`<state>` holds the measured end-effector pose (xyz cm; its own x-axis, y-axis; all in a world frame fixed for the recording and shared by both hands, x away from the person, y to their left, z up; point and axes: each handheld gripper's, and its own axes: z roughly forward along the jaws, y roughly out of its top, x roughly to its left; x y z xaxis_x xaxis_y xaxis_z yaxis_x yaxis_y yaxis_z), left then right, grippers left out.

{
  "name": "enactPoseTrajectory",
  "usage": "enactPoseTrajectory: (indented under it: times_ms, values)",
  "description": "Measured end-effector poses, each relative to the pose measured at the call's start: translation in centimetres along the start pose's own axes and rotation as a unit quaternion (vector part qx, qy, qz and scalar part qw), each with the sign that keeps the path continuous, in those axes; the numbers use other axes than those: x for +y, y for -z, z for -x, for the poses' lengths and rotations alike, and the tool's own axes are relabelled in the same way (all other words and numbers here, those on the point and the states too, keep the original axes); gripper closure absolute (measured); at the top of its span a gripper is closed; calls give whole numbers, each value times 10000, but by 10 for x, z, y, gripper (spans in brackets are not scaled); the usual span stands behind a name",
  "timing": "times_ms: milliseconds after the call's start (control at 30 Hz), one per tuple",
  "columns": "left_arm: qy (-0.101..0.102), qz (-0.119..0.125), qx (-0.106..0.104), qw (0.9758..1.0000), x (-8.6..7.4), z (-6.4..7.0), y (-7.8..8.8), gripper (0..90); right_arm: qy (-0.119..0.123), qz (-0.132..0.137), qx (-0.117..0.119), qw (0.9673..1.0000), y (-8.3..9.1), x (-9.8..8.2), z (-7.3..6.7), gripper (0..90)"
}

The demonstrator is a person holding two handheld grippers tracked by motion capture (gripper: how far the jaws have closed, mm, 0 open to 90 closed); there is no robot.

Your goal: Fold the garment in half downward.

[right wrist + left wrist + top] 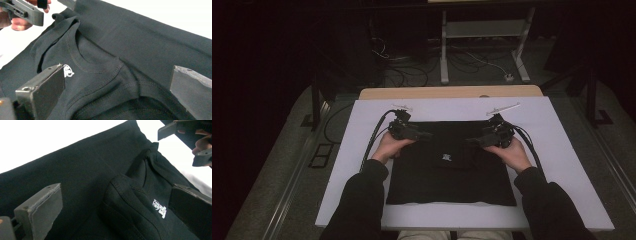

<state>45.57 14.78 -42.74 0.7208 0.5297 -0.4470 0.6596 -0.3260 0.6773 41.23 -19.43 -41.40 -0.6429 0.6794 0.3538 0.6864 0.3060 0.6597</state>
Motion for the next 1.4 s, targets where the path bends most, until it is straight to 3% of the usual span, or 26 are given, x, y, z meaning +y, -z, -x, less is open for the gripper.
enactPoseTrajectory:
  times_ms: [433, 633, 867, 1033, 1200, 1400]
  values:
    - [107, -26, -93, 9999, -4, -3, -6, 0, 6, -59, 49, 10000, -8, -2, -2, 2]
    - [172, -79, -165, 9997, -5, -5, -8, 0, 3, -24, 163, 9999, -10, -2, -1, 101]
    - [326, 17, -279, 9991, -6, -5, -7, 125, -95, 67, 262, 9996, -10, -2, 0, 235]
    - [369, 47, -316, 9988, -7, -4, -7, 143, -220, 139, 328, 9991, -11, -1, 2, 322]
    - [384, 49, -315, 9988, -6, -5, -6, 246, -245, 99, 216, 9994, -13, -2, 3, 405]
    - [540, 116, -456, 9974, -8, -8, -4, 364, -235, 10, 97, 9997, -13, -3, 5, 495]
